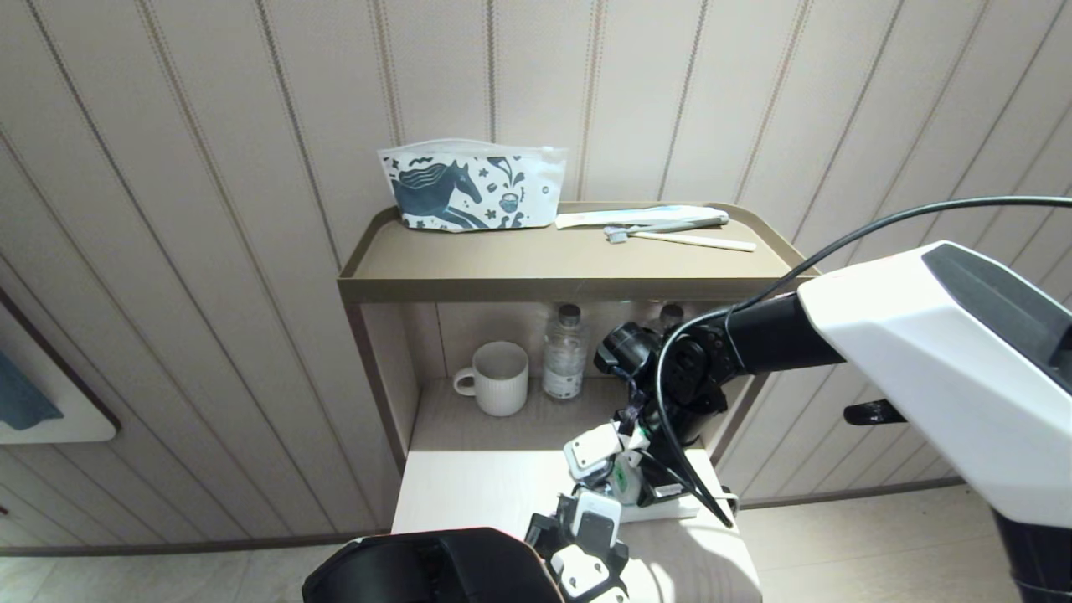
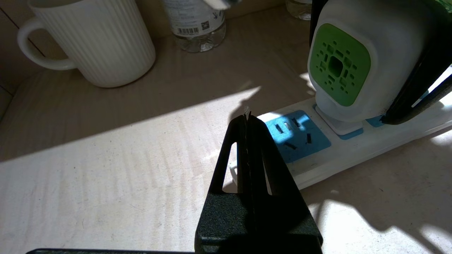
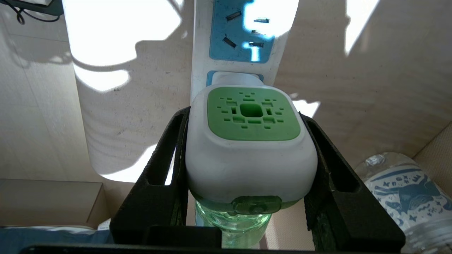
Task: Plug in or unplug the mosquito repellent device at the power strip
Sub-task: Hold the socket with your left hand and unplug it with your right hand
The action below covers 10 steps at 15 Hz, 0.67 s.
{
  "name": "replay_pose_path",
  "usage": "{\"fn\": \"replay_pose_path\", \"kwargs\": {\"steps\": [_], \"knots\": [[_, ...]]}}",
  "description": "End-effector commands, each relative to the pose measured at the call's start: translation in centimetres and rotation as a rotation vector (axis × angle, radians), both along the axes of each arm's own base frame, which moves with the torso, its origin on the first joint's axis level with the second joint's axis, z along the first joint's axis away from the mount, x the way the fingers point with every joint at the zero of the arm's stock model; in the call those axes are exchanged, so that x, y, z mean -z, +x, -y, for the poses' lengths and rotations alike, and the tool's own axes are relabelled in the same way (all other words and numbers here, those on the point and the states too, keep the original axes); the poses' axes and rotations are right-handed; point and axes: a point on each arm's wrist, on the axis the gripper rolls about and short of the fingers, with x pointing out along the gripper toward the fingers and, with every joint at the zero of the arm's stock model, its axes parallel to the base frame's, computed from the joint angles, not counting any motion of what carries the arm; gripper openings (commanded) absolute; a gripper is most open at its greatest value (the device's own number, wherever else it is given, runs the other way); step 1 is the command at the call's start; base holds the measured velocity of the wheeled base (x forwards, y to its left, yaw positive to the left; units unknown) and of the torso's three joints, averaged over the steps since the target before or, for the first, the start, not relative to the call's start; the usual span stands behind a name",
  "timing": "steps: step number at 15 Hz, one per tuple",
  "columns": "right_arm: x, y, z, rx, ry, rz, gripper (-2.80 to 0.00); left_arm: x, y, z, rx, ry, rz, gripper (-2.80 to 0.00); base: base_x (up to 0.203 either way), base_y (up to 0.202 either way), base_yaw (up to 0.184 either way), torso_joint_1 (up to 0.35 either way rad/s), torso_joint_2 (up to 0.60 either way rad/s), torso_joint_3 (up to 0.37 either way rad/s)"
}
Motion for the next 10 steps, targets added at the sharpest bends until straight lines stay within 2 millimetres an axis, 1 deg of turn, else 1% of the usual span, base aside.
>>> {"fn": "replay_pose_path", "kwargs": {"steps": [1, 2, 3, 5, 6, 8, 10], "knots": [[-0.3, -0.1, 0.0, -0.009, -0.001, 0.003, -2.80, -0.6, 0.0, 0.0, -0.006, -0.042, 0.021, -2.80, 0.000, 0.000, 0.000, 0.000, 0.00, 0.000], [-0.2, -0.1, 0.0, -0.008, 0.000, 0.003, -2.80, -0.6, 0.0, 0.0, -0.006, -0.042, 0.021, -2.80, 0.000, 0.000, 0.000, 0.000, 0.00, 0.000], [0.2, 0.0, -0.2, -0.004, 0.006, -0.009, -2.80, -0.3, -0.7, 0.5, 0.011, -0.039, 0.018, -2.80, 0.000, 0.000, 0.000, 0.000, 0.00, 0.000], [0.2, 0.0, -0.3, -0.004, 0.006, -0.010, -2.80, -0.2, -0.9, 0.6, 0.014, -0.038, 0.018, -2.80, 0.000, 0.000, 0.000, 0.000, 0.00, 0.000], [-0.2, 0.0, -0.4, -0.006, 0.015, 0.001, -2.80, -0.3, -1.1, 0.5, 0.015, -0.039, 0.015, -2.80, 0.000, 0.000, 0.000, 0.000, 0.00, 0.000], [0.0, -0.1, -0.3, -0.005, 0.011, -0.005, -2.80, -0.2, -1.4, 0.6, 0.023, -0.037, 0.012, -2.80, 0.000, 0.000, 0.000, 0.000, 0.00, 0.000], [0.2, -0.1, -0.3, -0.005, 0.012, -0.014, -2.80, 0.4, -2.9, 1.4, 0.069, -0.028, 0.009, -2.80, 0.000, 0.000, 0.000, 0.000, 0.00, 0.000]]}}
